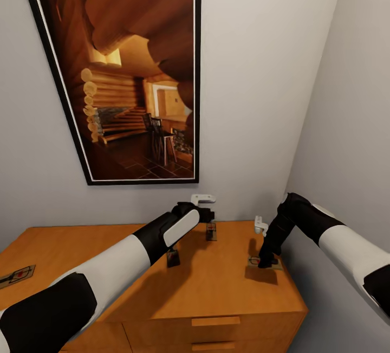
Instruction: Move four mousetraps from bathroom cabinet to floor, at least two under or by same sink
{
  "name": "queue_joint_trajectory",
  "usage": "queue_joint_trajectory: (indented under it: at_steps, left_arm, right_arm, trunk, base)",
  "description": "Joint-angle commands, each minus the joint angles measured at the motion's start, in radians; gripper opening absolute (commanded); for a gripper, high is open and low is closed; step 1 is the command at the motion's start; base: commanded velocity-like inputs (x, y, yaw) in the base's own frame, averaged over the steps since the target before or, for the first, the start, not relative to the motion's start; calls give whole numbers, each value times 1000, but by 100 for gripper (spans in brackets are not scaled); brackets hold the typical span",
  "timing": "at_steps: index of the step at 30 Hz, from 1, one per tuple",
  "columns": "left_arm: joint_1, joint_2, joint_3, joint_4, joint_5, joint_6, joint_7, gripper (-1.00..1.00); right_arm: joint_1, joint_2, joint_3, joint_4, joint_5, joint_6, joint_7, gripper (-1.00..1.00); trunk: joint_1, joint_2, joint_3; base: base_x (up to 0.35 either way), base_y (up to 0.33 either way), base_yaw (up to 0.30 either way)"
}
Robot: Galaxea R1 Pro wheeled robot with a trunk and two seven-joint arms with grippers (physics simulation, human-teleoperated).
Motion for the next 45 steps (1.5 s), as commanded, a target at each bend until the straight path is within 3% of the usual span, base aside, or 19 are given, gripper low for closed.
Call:
queue_joint_trajectory:
  at_steps: [1,9,15,21,45]
  left_arm:
    - [-3,0,-3,7,8,0,7,100]
    - [-26,0,0,129,8,-6,-18,100]
    - [-36,0,-2,183,7,-7,-103,100]
    - [-38,0,-3,180,8,-8,-134,100]
    - [-36,0,-8,172,10,-42,-141,100]
  right_arm:
    - [-1,-1,4,-2,1,17,5,-100]
    - [-1,-1,4,-2,1,17,5,-100]
    - [-1,0,5,-2,1,18,5,-100]
    - [-1,1,3,-2,1,17,5,-100]
    - [-1,0,2,-2,1,14,3,-100]
  trunk:
    - [0,-2,-2]
    - [0,-2,-2]
    - [0,-2,-2]
    - [0,-2,-2]
    - [0,-2,-2]
  base:
    - [0,0,0]
    - [0,0,0]
    - [0,0,0]
    - [0,0,0]
    - [0,0,0]
